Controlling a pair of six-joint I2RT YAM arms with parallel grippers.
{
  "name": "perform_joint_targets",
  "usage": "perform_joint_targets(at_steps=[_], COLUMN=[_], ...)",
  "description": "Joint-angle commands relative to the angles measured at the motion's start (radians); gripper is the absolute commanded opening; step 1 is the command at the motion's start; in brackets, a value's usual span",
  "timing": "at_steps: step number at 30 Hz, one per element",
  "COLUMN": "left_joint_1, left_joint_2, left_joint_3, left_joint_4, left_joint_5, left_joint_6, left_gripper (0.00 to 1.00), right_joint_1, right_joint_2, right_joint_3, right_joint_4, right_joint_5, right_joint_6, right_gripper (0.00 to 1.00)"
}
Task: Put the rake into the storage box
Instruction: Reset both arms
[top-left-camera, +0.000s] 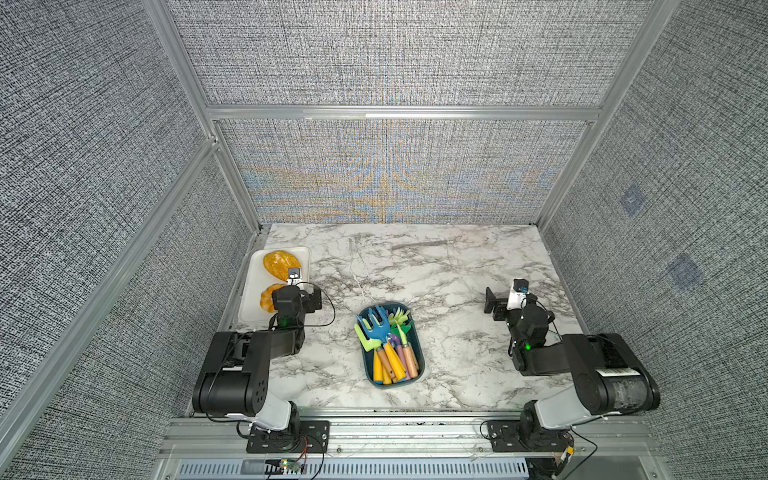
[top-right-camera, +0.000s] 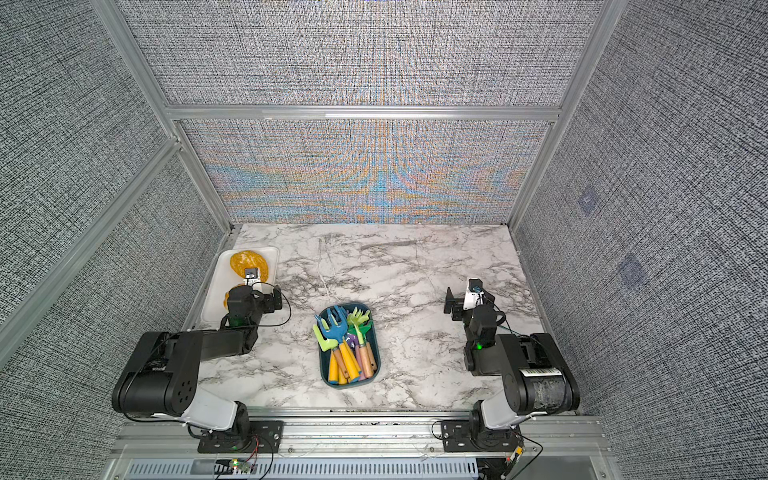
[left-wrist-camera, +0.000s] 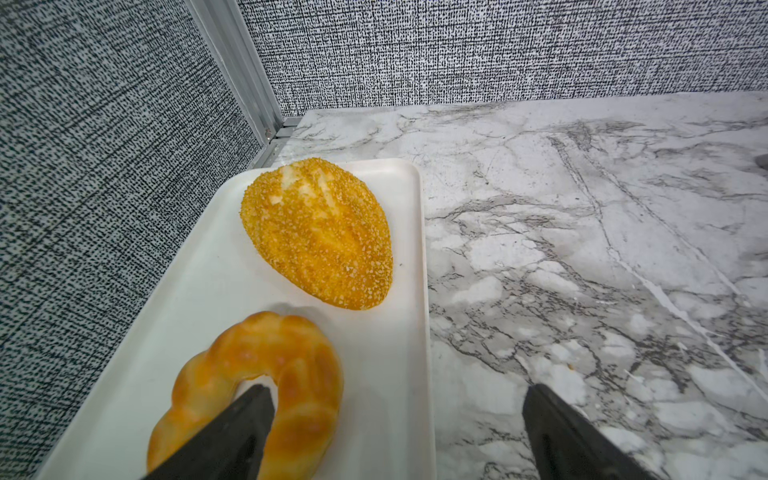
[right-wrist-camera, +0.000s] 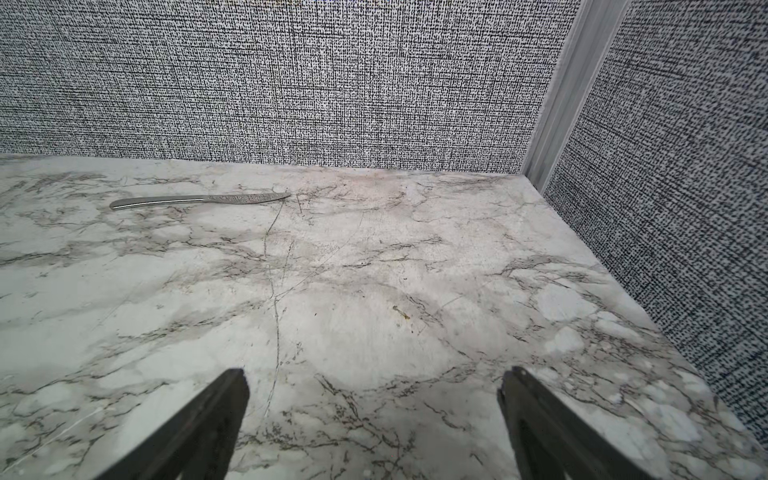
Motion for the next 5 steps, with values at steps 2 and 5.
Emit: perform_joint_targets(at_steps=[2, 5], left_joint_1=[0.000, 0.001], left_joint_2=[-0.006, -0.006], left_joint_3=[-0.001, -0.001], left_joint_4=[0.034, 0.034], left_joint_5=[0.004, 0.004], left_joint_6=[0.004, 0.004], left_gripper=[0.99, 0.99], right_joint_1=[0.000, 0.000], right_joint_2=[0.001, -0.001], right_joint_3=[0.010, 0.007], right_joint_4=[0.010, 0.014], right_joint_5=[0.002, 0.002], right_joint_6=[0.003, 0.003], right_gripper=[0.99, 0.99])
